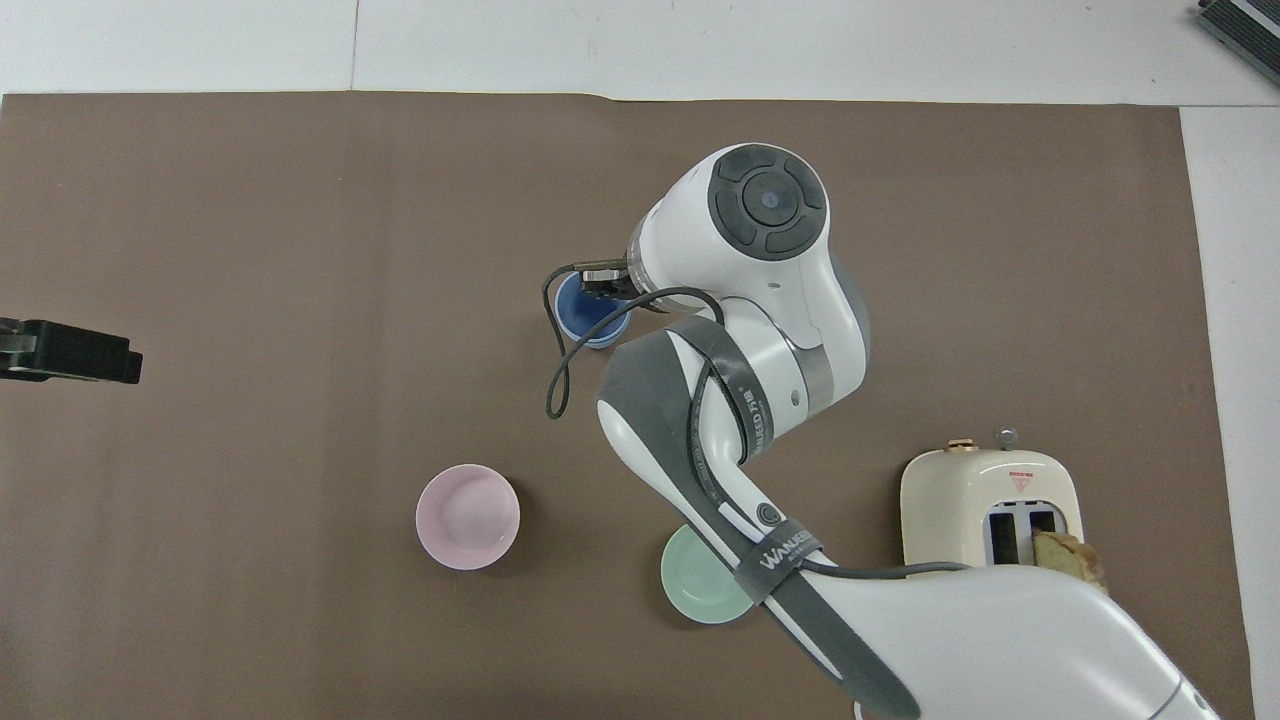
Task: Stack blue cups with both arms
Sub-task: 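Lower the held blue cup into the centre blue cup with the right gripper, then open the right gripper to release the stacked cup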
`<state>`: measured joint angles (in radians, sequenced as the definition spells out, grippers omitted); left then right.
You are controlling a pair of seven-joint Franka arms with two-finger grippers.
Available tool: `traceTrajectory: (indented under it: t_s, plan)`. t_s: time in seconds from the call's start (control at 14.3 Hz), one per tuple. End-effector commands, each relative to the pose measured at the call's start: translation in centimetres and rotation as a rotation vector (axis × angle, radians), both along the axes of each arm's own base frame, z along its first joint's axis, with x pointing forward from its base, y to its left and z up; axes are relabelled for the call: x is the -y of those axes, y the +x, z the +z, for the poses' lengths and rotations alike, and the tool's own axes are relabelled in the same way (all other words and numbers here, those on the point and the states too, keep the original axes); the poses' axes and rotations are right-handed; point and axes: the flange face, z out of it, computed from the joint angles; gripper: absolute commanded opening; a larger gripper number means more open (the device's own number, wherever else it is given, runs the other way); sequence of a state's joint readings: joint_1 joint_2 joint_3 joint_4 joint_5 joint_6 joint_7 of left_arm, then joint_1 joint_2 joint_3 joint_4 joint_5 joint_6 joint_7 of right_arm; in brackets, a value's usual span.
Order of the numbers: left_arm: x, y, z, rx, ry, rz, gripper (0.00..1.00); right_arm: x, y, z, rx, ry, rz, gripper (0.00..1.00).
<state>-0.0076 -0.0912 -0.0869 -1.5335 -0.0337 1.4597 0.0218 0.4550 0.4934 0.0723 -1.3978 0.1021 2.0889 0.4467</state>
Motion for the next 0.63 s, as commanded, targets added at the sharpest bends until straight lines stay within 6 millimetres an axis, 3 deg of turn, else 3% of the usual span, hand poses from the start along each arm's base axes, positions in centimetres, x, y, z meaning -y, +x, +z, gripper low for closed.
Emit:
traceTrajectory:
  t_s: [0.0, 0.28, 0.56]
  plan:
    - [-0.4, -0.6, 0.3, -0.002, -0.005, -0.003, 1.00, 1.0, 0.5, 0.2, 0.012, 0.011, 0.009, 1.00]
    - [-0.4, -0.6, 0.3, -0.002, -0.005, -0.003, 1.00, 5.0, 2.1, 1.9, 0.020, -0.003, -0.007, 1.00]
    - [-0.4, -0.6, 0.3, -0.002, -0.005, -0.001, 1.00, 12.5, 3.2, 5.8, 0.004, -0.059, -0.053, 1.00]
